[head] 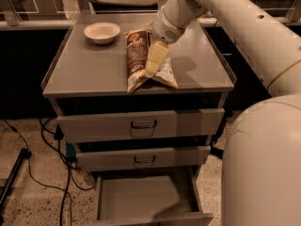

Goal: Place brown chip bag into bottom drawer

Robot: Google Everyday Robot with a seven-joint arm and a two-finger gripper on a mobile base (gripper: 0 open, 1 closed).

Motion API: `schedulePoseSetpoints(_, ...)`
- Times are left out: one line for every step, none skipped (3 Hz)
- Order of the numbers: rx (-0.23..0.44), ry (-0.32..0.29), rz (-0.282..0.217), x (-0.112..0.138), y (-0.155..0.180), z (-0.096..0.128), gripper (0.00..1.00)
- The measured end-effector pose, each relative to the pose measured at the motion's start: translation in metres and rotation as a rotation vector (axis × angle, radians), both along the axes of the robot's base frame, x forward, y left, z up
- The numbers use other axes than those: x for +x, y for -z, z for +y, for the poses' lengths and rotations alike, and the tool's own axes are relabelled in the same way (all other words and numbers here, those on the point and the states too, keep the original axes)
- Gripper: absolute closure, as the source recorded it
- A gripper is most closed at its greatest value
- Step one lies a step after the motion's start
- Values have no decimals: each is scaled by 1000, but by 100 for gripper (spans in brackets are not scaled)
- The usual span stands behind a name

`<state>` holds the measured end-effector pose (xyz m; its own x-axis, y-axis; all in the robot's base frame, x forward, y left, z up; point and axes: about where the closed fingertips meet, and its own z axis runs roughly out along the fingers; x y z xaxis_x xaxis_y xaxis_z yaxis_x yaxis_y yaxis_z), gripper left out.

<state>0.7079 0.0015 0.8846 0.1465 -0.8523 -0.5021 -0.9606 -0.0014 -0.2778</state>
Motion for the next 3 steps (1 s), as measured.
schedulePoseSetpoints(-14,-4,19,0,13,3,0)
schedulePoseSetpoints(-25,-3,33,-1,22,3,0)
schedulePoseSetpoints(-38,3,49,-2,32,1,0)
